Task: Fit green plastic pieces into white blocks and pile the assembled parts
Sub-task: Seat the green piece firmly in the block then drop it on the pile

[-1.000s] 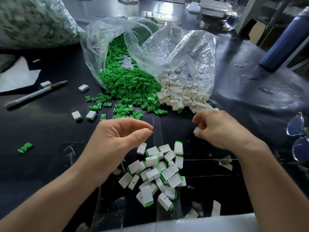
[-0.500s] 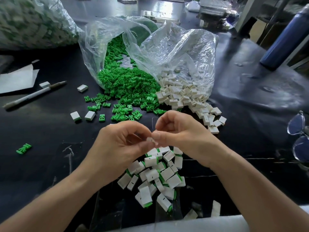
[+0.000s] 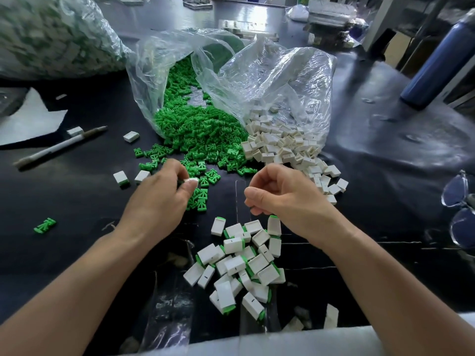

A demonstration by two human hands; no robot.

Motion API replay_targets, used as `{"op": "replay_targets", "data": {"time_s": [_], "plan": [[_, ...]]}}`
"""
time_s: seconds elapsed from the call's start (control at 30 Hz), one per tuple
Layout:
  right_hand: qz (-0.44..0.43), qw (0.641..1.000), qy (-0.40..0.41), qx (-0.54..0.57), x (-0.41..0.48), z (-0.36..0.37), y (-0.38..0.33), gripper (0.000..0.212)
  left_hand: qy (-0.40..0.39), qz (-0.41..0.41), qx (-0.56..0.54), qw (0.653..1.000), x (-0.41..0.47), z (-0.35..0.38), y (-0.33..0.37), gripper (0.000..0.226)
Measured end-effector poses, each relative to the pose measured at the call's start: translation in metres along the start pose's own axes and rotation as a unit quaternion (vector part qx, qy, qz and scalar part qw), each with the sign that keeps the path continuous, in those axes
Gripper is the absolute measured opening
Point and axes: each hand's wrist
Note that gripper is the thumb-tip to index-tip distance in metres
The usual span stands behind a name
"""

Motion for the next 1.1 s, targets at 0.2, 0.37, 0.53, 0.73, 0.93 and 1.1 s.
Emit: {"op": "replay_targets", "data": {"time_s": [0.2, 0.37, 0.53, 0.73, 0.93, 1.1], "plan": [[-0.004, 0.999, 0.005, -0.04, 0.002, -0.001, 0.002, 0.012, -0.055, 0.075, 0.009, 0.996, -0.007, 0.007, 0.003, 0.01], [-0.05, 0.978, 0.007, -0.203, 0.003, 0.004, 0.007, 0.005, -0.088, 0.122, -0.023, 0.988, -0.013, 0.014, 0.006, 0.013], [-0.092, 0.952, -0.012, -0.291, 0.01, 0.011, 0.017, 0.027, -0.028, 0.114, -0.09, 0.989, -0.01, 0.011, 0.008, 0.007], [-0.12, 0.921, -0.103, -0.355, 0.019, 0.021, 0.022, 0.039, -0.047, 0.057, -0.214, 0.974, -0.011, 0.004, 0.01, 0.015], [-0.106, 0.93, -0.091, -0.34, 0.019, 0.02, 0.021, 0.014, -0.128, -0.013, -0.325, 0.937, -0.018, 0.004, 0.017, 0.016], [-0.07, 0.946, -0.091, -0.303, 0.018, 0.015, 0.018, 0.016, -0.17, -0.038, -0.364, 0.915, -0.02, 0.003, 0.02, 0.017]]}}
Point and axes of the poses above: each hand's wrist, its own x-axis towards the middle knuckle, its own z-axis out of the palm, y = z × x, and after that the axes turned 12 degrees about -z, right-handed
